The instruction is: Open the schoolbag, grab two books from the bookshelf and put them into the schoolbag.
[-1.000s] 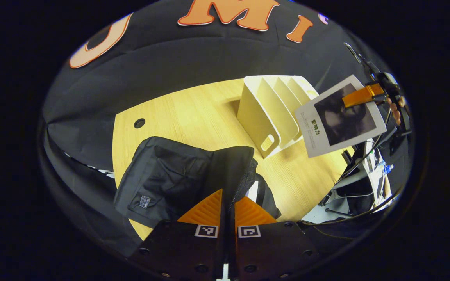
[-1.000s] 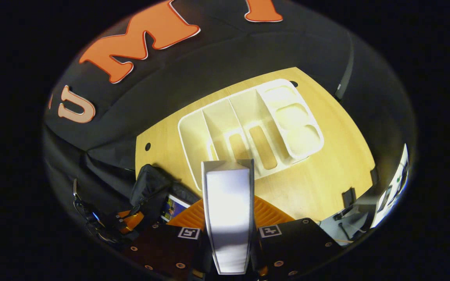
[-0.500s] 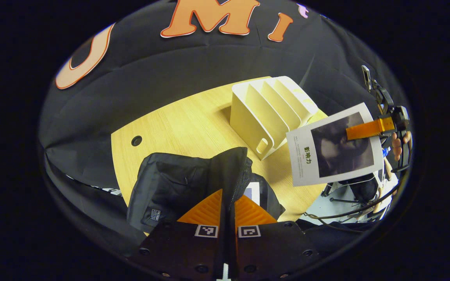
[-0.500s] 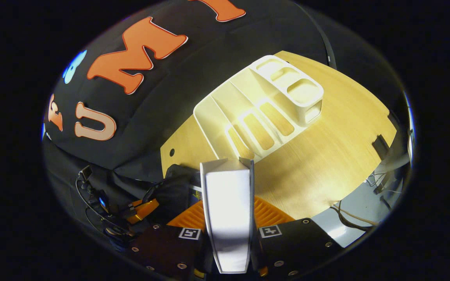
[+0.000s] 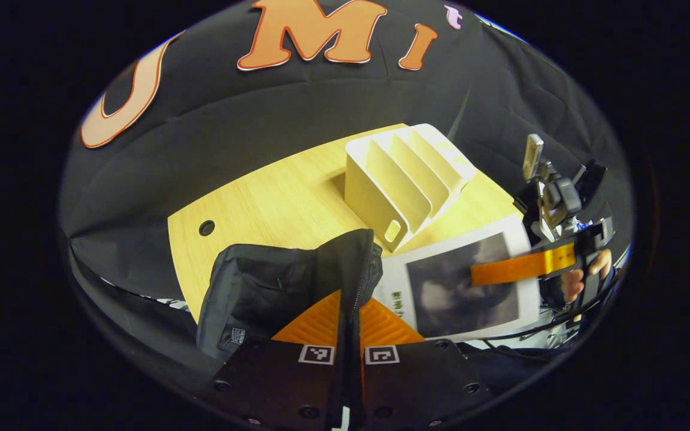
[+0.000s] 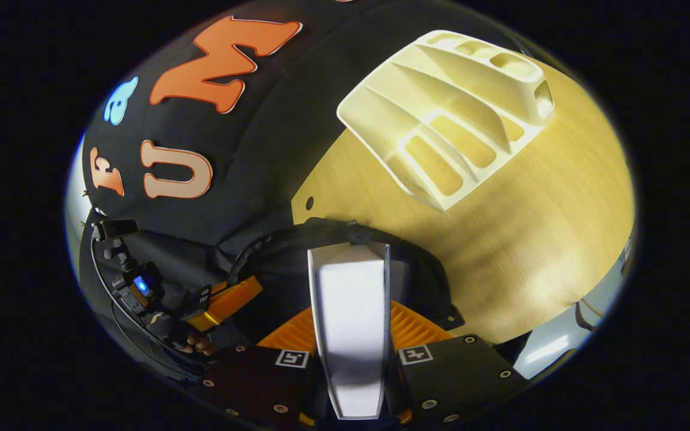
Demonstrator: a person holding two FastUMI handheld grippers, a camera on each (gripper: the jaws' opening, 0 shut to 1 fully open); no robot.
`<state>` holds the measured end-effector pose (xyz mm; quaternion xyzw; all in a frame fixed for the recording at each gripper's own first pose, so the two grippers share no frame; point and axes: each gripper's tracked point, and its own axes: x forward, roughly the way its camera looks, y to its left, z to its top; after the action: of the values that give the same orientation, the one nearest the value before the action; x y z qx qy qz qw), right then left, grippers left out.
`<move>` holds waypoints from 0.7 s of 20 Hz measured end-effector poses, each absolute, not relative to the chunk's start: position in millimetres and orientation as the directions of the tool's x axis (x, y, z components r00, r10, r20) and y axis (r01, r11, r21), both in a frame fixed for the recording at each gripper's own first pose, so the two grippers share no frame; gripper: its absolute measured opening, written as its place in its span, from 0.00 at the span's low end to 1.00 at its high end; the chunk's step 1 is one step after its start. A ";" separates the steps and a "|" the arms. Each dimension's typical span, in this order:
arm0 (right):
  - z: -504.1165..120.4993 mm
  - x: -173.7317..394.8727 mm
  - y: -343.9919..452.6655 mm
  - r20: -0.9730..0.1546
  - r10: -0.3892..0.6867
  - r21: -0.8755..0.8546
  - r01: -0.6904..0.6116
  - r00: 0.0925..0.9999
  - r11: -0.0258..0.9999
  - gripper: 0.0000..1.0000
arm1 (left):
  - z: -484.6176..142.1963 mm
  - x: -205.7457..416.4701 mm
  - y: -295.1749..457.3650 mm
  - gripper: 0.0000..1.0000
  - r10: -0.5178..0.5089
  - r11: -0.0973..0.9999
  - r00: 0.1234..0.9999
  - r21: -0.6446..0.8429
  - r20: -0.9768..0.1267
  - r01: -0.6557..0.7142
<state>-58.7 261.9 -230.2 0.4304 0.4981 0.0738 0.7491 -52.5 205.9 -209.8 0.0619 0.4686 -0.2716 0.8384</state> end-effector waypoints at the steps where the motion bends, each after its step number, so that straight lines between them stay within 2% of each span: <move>1: -238.6 -55.8 269.0 -0.672 0.549 0.730 0.323 0.497 0.602 0.40 | -206.9 -51.5 205.7 0.05 -0.402 0.845 0.421 -0.152 -0.813 0.513; 5: -267.6 -36.3 301.3 -0.619 0.566 0.783 0.365 0.545 0.504 0.40 | -203.4 -55.1 201.4 0.04 -0.430 0.840 0.424 -0.181 -0.797 0.512; 8: -279.6 -26.9 330.4 -0.597 0.584 0.798 0.335 0.550 0.500 0.39 | -202.8 -57.8 196.1 0.05 -0.447 0.835 0.419 -0.200 -0.790 0.513; 11: -285.4 -5.6 345.6 -0.559 0.570 0.825 0.338 0.602 0.453 0.39 | -198.0 -54.8 191.1 0.05 -0.451 0.829 0.434 -0.186 -0.780 0.527; 14: -296.8 0.8 366.6 -0.544 0.586 0.838 0.351 0.600 0.418 0.39 | -198.8 -58.7 187.1 0.05 -0.466 0.825 0.428 -0.206 -0.774 0.526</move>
<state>0.8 366.6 -296.8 0.5331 0.4396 0.0816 0.7183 -58.7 187.1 -198.8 0.0337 0.4468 -0.2937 0.8444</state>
